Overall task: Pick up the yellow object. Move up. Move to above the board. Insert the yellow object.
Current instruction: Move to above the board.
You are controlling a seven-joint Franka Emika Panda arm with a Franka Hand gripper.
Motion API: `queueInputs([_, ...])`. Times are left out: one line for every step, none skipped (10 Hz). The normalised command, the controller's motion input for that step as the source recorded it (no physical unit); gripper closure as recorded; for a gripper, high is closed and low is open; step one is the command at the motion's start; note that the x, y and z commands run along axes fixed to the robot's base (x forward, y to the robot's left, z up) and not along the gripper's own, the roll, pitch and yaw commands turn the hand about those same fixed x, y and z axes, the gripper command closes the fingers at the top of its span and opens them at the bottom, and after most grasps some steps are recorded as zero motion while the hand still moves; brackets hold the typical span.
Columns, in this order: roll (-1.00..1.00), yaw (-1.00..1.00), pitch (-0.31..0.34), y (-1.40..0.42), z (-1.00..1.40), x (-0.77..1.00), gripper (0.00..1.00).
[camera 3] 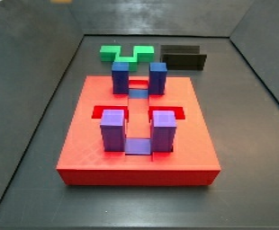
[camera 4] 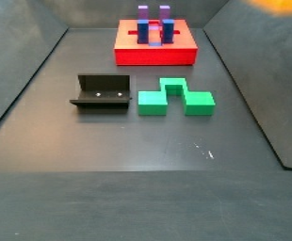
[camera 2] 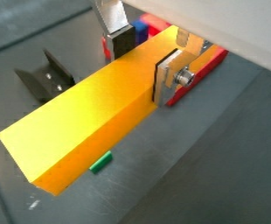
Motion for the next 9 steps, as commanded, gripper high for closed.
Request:
queueInputs([-0.08, -0.01, 0.039, 0.01, 0.71, 0.0, 1.0])
queueInputs([-0.08, -0.01, 0.026, 0.01, 0.36, 0.02, 1.0])
queueInputs([-0.08, 0.0, 0.026, 0.01, 0.19, 0.03, 1.0])
queueInputs([-0.06, -0.31, 0.058, -1.4, 0.25, 0.91, 1.0])
queueInputs([0.0, -0.26, 0.095, -1.4, 0.22, 0.91, 1.0])
queueInputs([0.06, -0.17, 0.147, -1.4, 0.21, 0.94, 1.0])
queueInputs([-0.04, -0.08, 0.168, -1.4, 0.21, 1.0, 1.0])
queueInputs([-0.01, -0.03, 0.158, -1.4, 0.23, 0.98, 1.0])
queueInputs([0.03, -0.02, 0.156, -1.4, 0.23, 0.97, 1.0])
